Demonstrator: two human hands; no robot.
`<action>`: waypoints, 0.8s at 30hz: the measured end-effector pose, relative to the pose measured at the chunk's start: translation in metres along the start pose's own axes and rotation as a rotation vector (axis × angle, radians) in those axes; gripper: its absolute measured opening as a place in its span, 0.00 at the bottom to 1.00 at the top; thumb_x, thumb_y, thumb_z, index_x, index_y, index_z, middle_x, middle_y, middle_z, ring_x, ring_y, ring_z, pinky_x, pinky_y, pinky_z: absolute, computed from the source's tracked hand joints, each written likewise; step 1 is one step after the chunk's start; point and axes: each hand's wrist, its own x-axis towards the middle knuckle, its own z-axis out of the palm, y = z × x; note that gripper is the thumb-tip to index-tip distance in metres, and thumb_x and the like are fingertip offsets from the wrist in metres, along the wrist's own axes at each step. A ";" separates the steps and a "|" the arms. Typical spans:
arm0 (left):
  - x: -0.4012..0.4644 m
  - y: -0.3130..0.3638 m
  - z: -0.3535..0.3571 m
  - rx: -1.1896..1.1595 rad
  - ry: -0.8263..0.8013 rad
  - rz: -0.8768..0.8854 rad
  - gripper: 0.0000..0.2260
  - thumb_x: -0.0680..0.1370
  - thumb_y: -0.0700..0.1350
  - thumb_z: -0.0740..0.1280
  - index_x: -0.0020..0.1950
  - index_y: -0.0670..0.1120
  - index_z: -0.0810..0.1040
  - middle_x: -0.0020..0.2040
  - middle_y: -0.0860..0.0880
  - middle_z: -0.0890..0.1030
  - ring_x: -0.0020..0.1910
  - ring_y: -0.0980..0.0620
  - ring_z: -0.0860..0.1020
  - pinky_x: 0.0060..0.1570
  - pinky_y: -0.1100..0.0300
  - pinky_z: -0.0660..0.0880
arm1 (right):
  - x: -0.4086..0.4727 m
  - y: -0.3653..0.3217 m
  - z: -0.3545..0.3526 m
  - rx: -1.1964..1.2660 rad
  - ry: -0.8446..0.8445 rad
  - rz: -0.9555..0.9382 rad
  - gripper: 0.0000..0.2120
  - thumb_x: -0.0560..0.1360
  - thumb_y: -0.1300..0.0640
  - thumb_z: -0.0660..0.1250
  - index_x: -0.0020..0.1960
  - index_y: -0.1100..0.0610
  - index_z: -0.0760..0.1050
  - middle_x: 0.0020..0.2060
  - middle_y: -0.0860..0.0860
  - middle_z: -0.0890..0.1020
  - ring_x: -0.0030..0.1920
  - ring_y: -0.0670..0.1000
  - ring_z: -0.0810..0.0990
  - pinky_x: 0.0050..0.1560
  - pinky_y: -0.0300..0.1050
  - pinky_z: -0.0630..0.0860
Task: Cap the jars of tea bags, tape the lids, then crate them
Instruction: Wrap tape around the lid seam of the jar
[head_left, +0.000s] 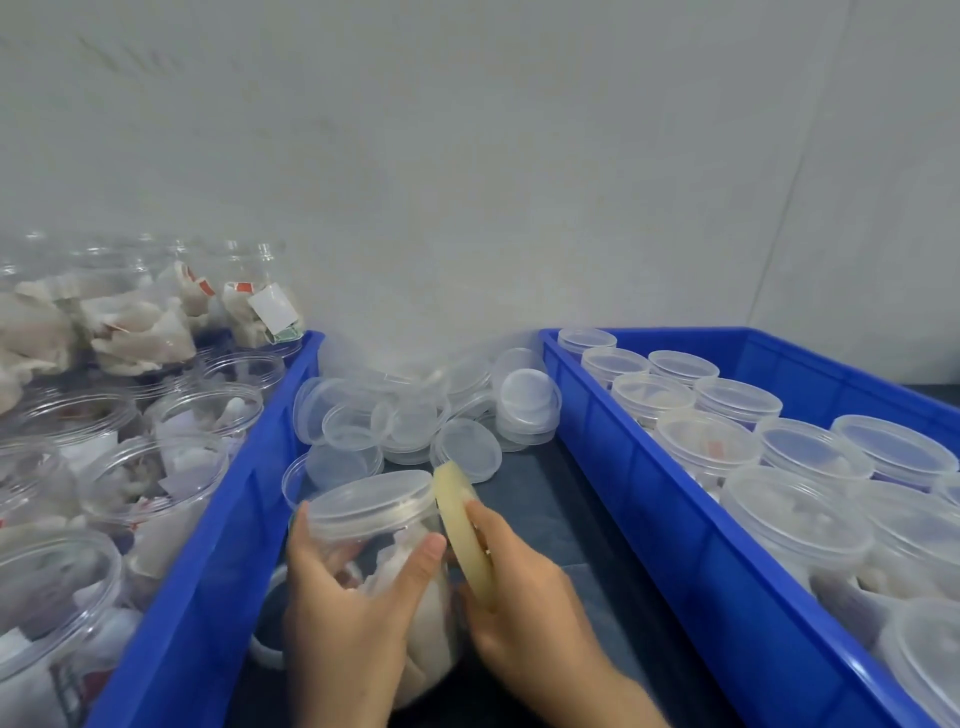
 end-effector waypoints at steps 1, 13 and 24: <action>0.001 0.000 -0.001 0.019 0.020 -0.004 0.45 0.55 0.54 0.82 0.68 0.52 0.68 0.53 0.53 0.81 0.53 0.51 0.78 0.50 0.57 0.71 | 0.000 0.000 -0.001 -0.007 0.008 -0.031 0.30 0.76 0.52 0.60 0.73 0.36 0.52 0.61 0.45 0.76 0.58 0.56 0.75 0.55 0.48 0.73; 0.001 0.010 -0.013 0.112 -0.110 0.101 0.44 0.51 0.65 0.79 0.65 0.56 0.74 0.46 0.59 0.83 0.47 0.58 0.79 0.45 0.64 0.72 | 0.010 0.023 -0.043 -0.501 0.339 -0.194 0.26 0.56 0.69 0.80 0.51 0.50 0.83 0.38 0.43 0.82 0.37 0.50 0.81 0.42 0.46 0.74; -0.009 0.022 -0.007 -0.187 -0.583 0.061 0.38 0.52 0.49 0.78 0.62 0.51 0.72 0.53 0.58 0.83 0.54 0.57 0.80 0.52 0.59 0.77 | 0.009 0.022 -0.024 -0.481 0.208 0.006 0.12 0.72 0.61 0.68 0.54 0.52 0.75 0.41 0.47 0.79 0.40 0.52 0.76 0.34 0.42 0.60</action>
